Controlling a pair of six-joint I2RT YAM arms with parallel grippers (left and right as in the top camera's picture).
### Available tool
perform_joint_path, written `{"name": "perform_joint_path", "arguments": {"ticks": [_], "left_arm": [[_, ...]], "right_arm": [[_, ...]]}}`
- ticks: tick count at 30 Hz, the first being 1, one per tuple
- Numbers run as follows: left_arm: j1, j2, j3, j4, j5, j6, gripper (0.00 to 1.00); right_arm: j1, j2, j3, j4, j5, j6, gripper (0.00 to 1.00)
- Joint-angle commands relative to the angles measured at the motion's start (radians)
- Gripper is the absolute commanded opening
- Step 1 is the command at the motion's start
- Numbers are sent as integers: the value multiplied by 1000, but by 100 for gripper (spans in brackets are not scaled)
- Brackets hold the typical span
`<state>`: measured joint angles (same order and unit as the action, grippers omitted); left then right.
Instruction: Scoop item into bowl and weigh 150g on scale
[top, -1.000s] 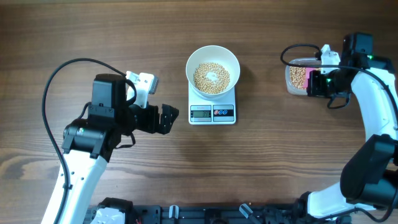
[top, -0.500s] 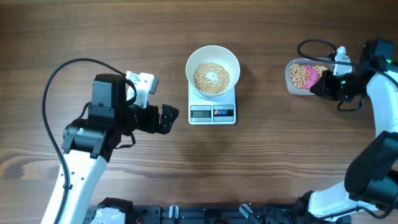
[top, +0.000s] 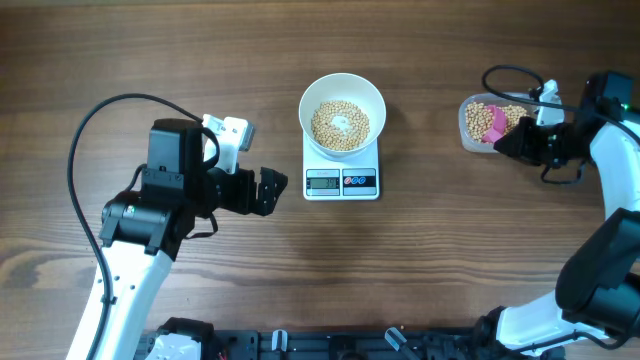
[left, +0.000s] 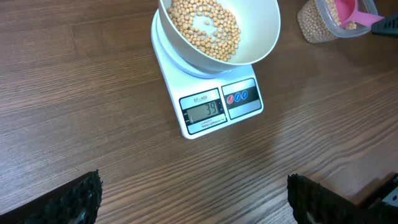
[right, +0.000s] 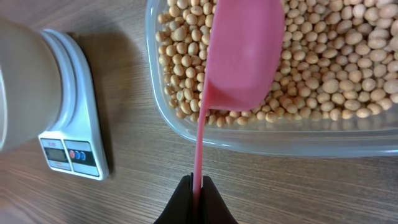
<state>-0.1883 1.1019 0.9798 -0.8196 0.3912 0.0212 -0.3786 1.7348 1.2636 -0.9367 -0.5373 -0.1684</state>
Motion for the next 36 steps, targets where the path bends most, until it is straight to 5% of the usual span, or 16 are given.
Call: {"name": "perform_joint_path", "arguments": {"ticks": [1, 36], "left_arm": [[5, 5, 2, 0, 12, 1, 100], [5, 5, 2, 0, 12, 1, 100]], "right_arm": [[-20, 26, -11, 1, -121, 15, 4], [-187, 108, -13, -32, -402, 63, 4]]}}
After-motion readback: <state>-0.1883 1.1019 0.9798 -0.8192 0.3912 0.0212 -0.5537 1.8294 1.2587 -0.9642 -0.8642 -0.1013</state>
